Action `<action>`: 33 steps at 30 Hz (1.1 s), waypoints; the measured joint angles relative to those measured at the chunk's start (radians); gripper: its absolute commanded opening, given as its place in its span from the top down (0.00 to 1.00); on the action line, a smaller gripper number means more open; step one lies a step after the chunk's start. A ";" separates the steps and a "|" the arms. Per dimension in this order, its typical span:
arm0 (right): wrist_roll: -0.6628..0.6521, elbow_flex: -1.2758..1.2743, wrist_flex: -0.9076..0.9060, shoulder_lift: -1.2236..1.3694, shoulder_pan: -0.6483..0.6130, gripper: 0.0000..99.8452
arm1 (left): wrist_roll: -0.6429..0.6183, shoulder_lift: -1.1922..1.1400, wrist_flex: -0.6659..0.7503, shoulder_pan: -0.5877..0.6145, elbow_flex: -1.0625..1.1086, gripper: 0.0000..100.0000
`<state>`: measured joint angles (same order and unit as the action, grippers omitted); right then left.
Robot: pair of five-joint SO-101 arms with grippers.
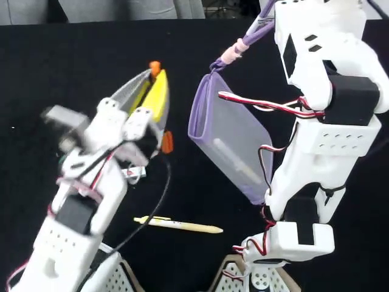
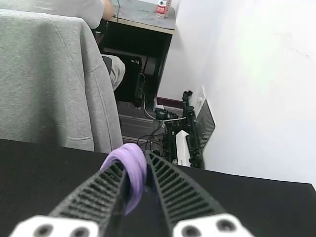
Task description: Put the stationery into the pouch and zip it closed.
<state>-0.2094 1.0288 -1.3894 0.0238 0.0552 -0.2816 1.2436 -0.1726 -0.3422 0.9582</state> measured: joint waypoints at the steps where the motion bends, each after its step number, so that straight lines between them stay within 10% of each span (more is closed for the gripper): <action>1: 0.000 0.000 0.000 0.000 0.000 0.99 | -0.025 0.048 0.040 -0.002 0.026 0.97; 13: 0.000 0.000 0.000 0.000 0.000 0.99 | -0.186 0.178 0.112 -0.002 0.037 0.97; 33: 0.000 0.000 0.000 0.000 0.000 0.99 | -0.249 -0.245 0.319 -0.043 -0.014 0.97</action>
<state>-0.2094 1.0288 -1.3894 0.0238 0.0552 -0.5301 0.9981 0.1465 -0.3851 0.9444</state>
